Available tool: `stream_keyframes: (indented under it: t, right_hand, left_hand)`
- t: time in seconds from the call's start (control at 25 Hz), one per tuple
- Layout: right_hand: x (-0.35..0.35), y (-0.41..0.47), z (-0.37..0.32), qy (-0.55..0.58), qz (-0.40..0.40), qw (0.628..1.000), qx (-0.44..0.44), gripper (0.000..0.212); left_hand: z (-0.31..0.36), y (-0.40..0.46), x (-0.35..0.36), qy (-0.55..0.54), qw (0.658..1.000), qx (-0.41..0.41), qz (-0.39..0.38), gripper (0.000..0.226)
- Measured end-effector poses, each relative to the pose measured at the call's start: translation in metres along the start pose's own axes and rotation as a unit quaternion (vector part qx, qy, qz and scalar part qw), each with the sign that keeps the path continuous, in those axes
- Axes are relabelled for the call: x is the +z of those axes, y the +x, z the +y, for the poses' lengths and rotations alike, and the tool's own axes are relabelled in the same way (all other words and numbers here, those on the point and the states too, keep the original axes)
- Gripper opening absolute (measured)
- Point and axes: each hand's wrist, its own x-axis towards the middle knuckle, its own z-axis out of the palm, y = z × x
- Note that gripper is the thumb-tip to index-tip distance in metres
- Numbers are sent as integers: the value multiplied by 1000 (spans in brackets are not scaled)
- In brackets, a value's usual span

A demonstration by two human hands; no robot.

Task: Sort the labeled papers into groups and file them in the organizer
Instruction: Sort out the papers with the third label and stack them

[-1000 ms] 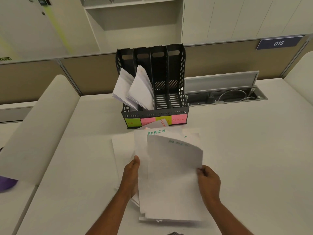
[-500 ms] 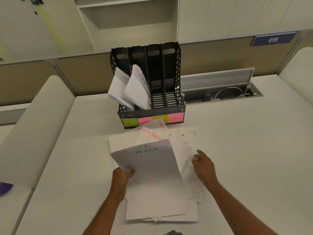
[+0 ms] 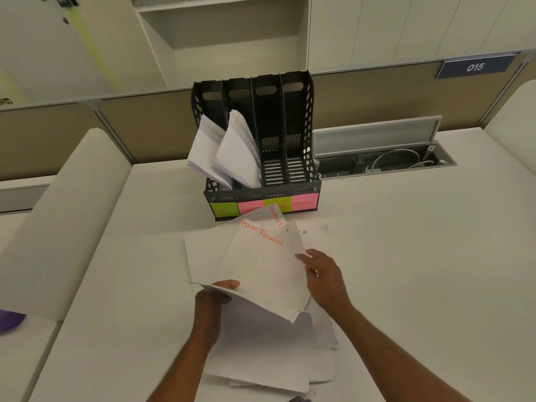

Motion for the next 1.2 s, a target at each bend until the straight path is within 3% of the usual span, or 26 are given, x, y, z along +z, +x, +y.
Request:
stream_keyframes:
  t: [0.16,0.28,0.36,0.48,0.6,0.72,0.8,0.88,1.0,1.2]
  right_hand:
    - [2,-9,10,-30,38,996,-79,27]
    - [0,-5,11,-54,42,993,-91,26]
    - [-2,11,3,-12,21,999,-40,31]
    - [-7,47,-12,87,-13,991,104,47]
    - [-5,84,-17,33,19,986,163,49]
    - [2,107,-16,-51,-37,981,183,47]
    - [7,116,-17,-49,-47,979,190,41]
    - [8,119,-21,-56,-43,985,156,19]
    - [-3,109,-28,-50,4,995,84,21]
    - [-52,72,-58,150,164,973,-56,12]
  left_hand:
    - [-2,3,0,-2,1000,-9,9,33]
    - [0,2,1,-4,1000,-8,7,28]
    - [2,1,1,1,1000,-5,8,26]
    - [2,-2,3,9,1000,2,2,24]
    - [3,-1,4,7,1000,2,2,22]
    - [2,1,5,8,1000,-7,8,23]
    - [2,2,7,8,1000,-5,8,25]
    - [4,2,7,6,1000,-3,5,25]
    - [7,0,5,-8,1000,-23,-20,19]
    - [10,1,3,0,1000,-15,2,21]
